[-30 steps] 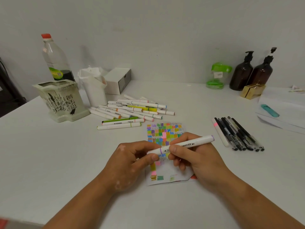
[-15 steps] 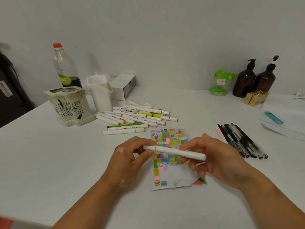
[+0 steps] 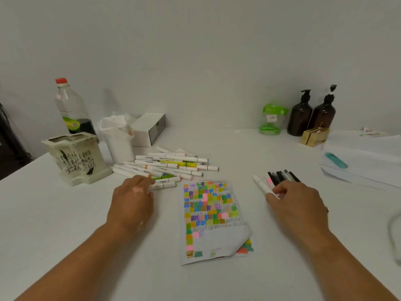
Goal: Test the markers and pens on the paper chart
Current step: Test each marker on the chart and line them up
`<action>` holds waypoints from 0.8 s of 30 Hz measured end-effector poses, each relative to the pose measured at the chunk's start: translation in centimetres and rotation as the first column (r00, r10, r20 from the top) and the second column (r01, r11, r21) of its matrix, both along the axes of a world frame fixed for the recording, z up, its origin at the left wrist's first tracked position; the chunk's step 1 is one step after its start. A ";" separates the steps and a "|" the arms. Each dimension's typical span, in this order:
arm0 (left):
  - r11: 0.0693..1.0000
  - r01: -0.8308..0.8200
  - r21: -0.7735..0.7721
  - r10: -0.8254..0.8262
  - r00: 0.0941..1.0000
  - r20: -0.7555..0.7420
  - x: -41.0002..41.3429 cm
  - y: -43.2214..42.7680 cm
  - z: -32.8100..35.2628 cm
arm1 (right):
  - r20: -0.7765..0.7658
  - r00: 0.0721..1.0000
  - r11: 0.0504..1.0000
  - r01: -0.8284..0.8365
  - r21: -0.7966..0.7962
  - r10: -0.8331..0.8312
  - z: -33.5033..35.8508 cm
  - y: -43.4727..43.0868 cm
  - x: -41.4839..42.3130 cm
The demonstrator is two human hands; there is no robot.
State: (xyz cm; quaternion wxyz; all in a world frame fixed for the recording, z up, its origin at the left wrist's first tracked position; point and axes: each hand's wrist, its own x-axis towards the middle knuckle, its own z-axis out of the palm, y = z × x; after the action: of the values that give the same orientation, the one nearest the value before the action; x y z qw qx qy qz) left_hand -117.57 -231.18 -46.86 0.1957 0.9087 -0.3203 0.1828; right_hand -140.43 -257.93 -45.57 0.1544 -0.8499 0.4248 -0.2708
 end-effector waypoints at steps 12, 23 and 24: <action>0.972 0.011 0.235 0.002 0.998 -0.057 0.5 -0.5 0.3 | -0.001 1.000 0.998 0.024 -0.065 -0.024 -0.8 -0.5 0.2; 0.660 -0.059 -0.749 -0.714 0.259 -0.651 -6.3 -2.7 3.7 | 0.267 0.718 0.705 -0.691 0.160 0.643 0.2 7.6 1.9; 0.632 -0.059 -0.773 -0.748 0.212 -0.629 -6.5 -2.9 3.5 | 0.273 0.706 0.680 -0.706 0.197 0.654 0.2 7.8 2.0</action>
State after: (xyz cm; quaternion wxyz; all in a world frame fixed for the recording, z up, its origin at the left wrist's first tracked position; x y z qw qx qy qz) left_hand -124.03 -234.09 -43.36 0.6841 0.5894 -0.2711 -0.3334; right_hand -138.41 -250.17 -45.37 0.4035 -0.8867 0.0959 -0.2045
